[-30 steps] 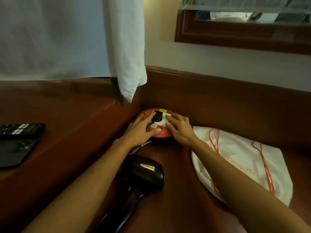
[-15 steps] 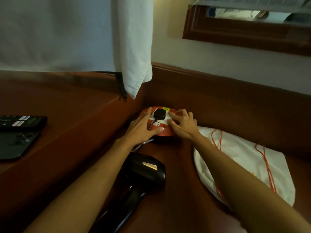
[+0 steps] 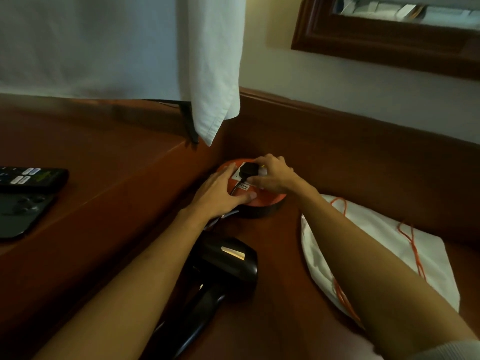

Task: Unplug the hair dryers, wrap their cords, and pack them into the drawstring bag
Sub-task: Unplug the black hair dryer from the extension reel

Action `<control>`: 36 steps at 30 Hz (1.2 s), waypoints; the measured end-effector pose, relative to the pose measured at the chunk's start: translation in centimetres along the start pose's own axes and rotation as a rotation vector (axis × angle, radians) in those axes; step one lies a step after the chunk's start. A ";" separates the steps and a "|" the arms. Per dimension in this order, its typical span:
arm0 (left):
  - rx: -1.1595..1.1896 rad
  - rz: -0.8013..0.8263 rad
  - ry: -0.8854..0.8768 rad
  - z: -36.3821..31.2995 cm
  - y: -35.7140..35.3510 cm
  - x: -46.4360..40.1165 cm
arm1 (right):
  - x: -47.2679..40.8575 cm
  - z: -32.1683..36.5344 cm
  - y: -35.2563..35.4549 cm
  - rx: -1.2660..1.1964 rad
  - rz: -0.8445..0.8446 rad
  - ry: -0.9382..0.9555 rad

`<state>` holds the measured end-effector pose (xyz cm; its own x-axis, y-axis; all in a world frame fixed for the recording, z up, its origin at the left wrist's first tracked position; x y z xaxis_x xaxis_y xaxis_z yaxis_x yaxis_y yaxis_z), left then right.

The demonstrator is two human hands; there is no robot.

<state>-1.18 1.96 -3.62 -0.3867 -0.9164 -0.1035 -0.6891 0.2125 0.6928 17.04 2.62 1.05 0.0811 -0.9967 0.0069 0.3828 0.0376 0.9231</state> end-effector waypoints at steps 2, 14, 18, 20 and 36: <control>-0.038 -0.028 -0.033 -0.4 0.2 0.1 | -0.1 -0.2 0.1 -0.016 0.014 0.008; -0.034 0.065 0.087 0.2 0.4 -0.3 | 4.2 -1.2 0.9 -0.417 -0.130 -0.022; 0.168 0.201 0.173 -0.3 1.4 0.0 | 9.0 -3.1 -0.9 -0.381 -0.350 -0.180; 0.210 0.232 0.141 -2.2 2.4 0.6 | 10.9 -3.6 -1.9 -0.313 -0.338 -0.247; -0.058 -0.424 0.012 -6.0 -2.1 24.3 | 19.0 -1.8 -2.8 -0.052 -0.132 -0.385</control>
<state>-5.44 -22.84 -3.32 -0.0693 -0.9226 -0.3794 -0.7495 -0.2029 0.6302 19.19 -16.34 -2.10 -0.3182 -0.9471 0.0423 0.4140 -0.0987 0.9049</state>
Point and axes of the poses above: each hand's wrist, its own x-axis away from the middle knuckle, its own y-axis out of the back of the hand, z = x × y, the point moved 1 cm from there along -x, towards the middle knuckle, and after that the axes turned 2 degrees about z, right-handed, at the moved point
